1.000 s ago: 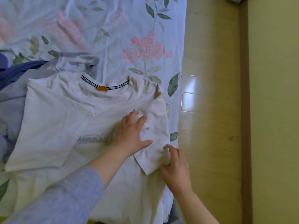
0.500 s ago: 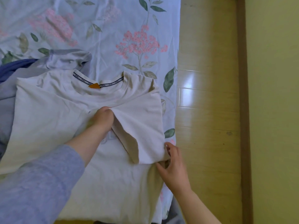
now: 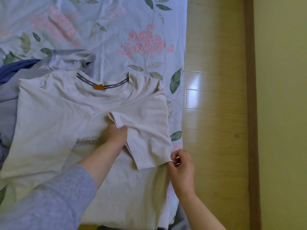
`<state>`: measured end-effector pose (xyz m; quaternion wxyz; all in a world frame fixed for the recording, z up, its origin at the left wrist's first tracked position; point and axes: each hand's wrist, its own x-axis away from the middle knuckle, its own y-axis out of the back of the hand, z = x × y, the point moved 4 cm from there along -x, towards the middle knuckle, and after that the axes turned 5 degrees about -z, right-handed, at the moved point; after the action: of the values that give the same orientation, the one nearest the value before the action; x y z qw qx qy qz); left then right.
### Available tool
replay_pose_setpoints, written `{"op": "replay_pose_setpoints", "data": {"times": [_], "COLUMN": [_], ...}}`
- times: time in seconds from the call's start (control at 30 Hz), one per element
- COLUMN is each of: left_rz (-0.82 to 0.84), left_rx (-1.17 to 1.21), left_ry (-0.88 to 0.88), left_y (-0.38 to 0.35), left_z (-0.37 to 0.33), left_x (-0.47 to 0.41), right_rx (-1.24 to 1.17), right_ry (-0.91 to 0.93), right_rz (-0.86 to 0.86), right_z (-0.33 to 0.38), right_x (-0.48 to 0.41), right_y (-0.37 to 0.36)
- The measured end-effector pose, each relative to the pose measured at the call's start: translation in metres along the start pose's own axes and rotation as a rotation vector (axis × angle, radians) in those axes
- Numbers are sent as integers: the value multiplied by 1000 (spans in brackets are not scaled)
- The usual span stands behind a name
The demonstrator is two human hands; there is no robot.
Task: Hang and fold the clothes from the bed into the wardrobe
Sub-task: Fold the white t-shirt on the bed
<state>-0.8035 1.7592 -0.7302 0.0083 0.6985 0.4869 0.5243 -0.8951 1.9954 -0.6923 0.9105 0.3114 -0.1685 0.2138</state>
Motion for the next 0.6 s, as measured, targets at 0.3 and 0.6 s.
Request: {"op": "replay_pose_setpoints", "data": {"times": [0.3,0.6], "left_rz": [-70,-93], "left_rx": [-171,-34], "left_ry": [-258,-268], "left_y": [17,20], "left_z": [6,-4], "left_x": [-5,-11], "right_rx": [400,354], "right_ry": [245,451], "right_rz": [81,108], "right_z": [-9,68], "right_x": [-1,-69], "right_y": [-6,-13]}}
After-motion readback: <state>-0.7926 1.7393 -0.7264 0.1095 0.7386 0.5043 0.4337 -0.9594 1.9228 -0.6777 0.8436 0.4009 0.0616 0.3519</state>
